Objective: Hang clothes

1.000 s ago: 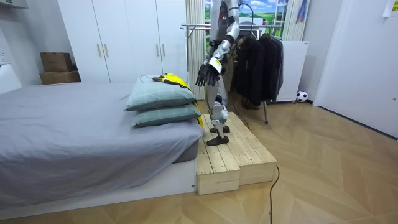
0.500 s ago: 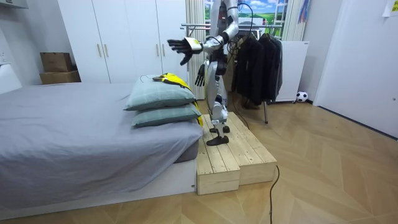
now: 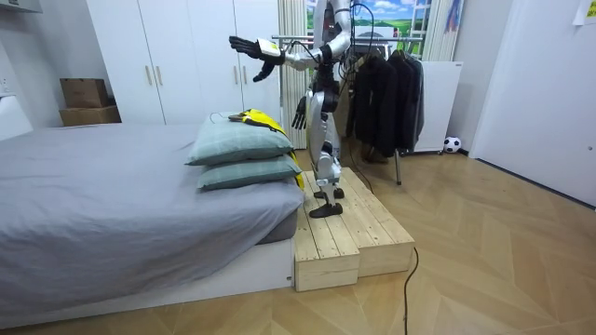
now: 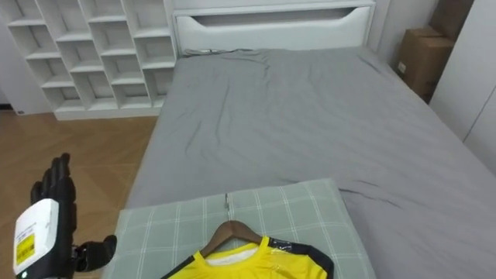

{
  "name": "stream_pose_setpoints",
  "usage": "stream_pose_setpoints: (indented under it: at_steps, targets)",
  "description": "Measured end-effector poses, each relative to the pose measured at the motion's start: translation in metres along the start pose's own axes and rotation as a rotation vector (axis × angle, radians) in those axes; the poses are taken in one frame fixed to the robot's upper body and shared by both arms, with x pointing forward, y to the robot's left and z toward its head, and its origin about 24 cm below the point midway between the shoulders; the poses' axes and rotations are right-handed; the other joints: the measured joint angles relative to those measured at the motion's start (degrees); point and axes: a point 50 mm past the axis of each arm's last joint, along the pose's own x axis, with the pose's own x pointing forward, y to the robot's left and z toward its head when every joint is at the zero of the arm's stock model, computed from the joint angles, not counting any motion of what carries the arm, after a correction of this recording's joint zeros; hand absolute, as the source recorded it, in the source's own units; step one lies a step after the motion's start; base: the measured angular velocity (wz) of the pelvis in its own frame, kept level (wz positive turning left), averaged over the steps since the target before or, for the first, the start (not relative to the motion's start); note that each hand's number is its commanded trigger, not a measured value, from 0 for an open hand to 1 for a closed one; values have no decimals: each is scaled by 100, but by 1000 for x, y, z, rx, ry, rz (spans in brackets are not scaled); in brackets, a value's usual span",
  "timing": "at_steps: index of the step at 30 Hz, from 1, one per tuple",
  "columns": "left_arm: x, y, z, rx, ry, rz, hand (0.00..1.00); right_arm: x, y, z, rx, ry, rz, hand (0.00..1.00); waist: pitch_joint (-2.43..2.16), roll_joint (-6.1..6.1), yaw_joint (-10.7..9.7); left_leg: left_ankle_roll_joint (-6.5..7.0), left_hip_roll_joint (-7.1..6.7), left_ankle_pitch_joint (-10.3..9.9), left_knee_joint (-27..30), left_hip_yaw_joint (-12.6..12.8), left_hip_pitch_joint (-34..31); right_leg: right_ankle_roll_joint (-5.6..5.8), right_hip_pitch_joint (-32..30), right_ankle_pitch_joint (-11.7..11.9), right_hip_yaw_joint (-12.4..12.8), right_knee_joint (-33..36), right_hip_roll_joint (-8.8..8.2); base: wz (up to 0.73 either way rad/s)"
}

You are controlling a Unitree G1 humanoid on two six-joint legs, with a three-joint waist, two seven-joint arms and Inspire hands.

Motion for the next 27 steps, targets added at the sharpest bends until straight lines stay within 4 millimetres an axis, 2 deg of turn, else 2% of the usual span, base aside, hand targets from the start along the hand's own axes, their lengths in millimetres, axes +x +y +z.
stream_pose_setpoints:
  at_steps: [6, 10, 16, 21, 27]
  targets:
    - [3, 0, 3, 67, -54, -15, 0, 1, 1, 3, -8, -9, 2, 0, 14, 1, -145, 0, 0, 0, -8, 13, -8, -1, -40, 1, 57, 2, -3, -3]
    - [11, -2, 14, 64, -100, -27, 0, 1, 1, 4, -9, -11, 2, 0, 48, 13, -239, 0, -1, 0, -25, 10, 12, -1, -40, 1, 129, 1, -5, -6]
    - [9, -11, 23, 55, -138, -77, 0, 2, 2, 8, -12, -20, 14, 0, 52, 15, -408, 0, -6, 0, -133, 27, 92, -5, -42, 3, 191, 1, 1, -9]
    - [7, -18, 21, 73, -125, -131, 0, 2, 2, 8, -10, -19, 17, 0, 57, -5, -475, -4, -5, 3, -122, 30, 96, -7, -43, 4, 193, 1, 6, 0]
    - [-3, -39, 11, 145, -73, -277, 0, 2, 3, 8, -5, -14, 14, 0, 40, -33, -490, -3, -5, 4, -121, 43, 95, -9, -48, 5, 194, 2, 2, 0]
